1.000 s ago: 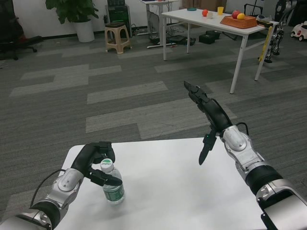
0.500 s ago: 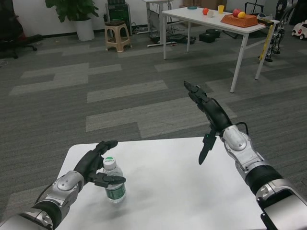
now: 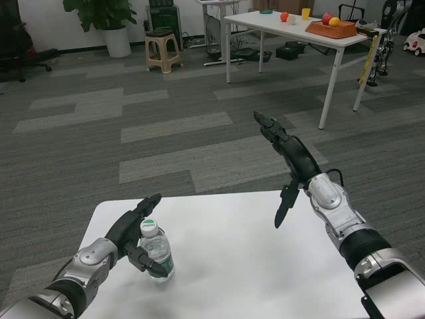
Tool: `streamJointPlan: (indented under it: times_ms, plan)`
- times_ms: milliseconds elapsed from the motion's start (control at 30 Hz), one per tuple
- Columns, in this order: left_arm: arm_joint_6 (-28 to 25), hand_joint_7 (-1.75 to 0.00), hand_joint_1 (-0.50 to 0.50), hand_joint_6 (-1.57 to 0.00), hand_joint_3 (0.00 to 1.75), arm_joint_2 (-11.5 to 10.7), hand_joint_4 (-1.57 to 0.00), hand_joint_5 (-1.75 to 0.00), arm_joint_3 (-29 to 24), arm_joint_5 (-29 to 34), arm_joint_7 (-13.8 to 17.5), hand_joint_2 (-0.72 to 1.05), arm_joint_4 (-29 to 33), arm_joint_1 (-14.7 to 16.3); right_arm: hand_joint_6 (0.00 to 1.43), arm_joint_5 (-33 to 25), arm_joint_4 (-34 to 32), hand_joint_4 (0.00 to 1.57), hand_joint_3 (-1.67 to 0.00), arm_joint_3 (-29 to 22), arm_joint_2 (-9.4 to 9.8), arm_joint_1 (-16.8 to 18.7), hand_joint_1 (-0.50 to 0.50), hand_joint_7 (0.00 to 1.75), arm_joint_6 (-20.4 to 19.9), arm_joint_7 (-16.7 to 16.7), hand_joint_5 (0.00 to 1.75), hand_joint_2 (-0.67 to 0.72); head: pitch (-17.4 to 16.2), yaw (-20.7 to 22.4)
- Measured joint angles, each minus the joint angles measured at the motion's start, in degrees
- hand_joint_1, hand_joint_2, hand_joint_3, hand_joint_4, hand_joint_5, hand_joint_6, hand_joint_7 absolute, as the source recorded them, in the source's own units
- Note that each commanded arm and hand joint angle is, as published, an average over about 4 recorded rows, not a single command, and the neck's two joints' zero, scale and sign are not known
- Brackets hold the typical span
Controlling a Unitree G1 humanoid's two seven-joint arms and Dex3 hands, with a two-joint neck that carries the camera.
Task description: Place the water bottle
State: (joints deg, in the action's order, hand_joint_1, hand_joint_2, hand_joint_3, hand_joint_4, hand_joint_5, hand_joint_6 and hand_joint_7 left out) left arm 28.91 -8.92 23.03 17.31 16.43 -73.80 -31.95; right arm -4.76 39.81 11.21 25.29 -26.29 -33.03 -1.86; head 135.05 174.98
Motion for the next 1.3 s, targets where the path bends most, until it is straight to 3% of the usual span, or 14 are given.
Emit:
streamJointPlan:
  times_ms: [400, 933, 1033, 1200, 1300]
  plan:
    - [-0.08, 0.00, -0.48, 0.00, 0.09, -0.97, 0.00, -1.75, 0.06, 2.66, 1.32, -0.46, 2.94, 0.04, 0.00, 0.00, -0.03, 0.00, 0.00, 0.00, 0.00, 0.00, -0.46, 0.00, 0.00, 0.02, 0.00, 0.63, 0.00, 0.11]
    - [-0.31, 0.00, -0.48, 0.00, 0.09, -3.10, 0.00, -1.75, -1.87, 12.70, 2.23, -0.46, 10.90, 1.74, 0.00, 0.00, -0.12, 0.00, 0.00, 0.00, -0.02, 0.00, -0.46, 0.00, 0.00, 0.08, 0.00, 0.66, -0.10, 0.16]
    - [0.16, 0.00, -0.48, 0.00, 0.09, -3.19, 0.00, -1.75, -1.65, 16.63, 2.28, -0.46, 12.53, 2.36, 0.00, 0.00, -0.13, 0.00, 0.00, 0.00, -0.02, 0.00, -0.46, 0.00, 0.00, 0.08, 0.00, 0.65, -0.22, 0.23]
    - [1.75, 0.00, -0.48, 0.00, 0.09, -3.83, 0.00, -1.75, 2.86, 30.58, 2.77, -0.50, 15.42, 2.95, 0.00, 0.00, -0.11, 0.00, 0.00, 0.00, -0.03, 0.00, -0.46, 0.00, 0.00, 0.09, 0.00, 0.66, -0.37, 0.20]
    - [2.12, 0.00, -0.48, 0.00, 0.09, -4.40, 0.00, -1.75, 4.83, 35.72, 3.35, -0.55, 17.63, 3.08, 0.00, 0.00, -0.08, 0.00, 0.00, 0.00, -0.03, 0.00, -0.46, 0.00, 0.00, 0.09, 0.00, 0.66, -0.42, 0.17]
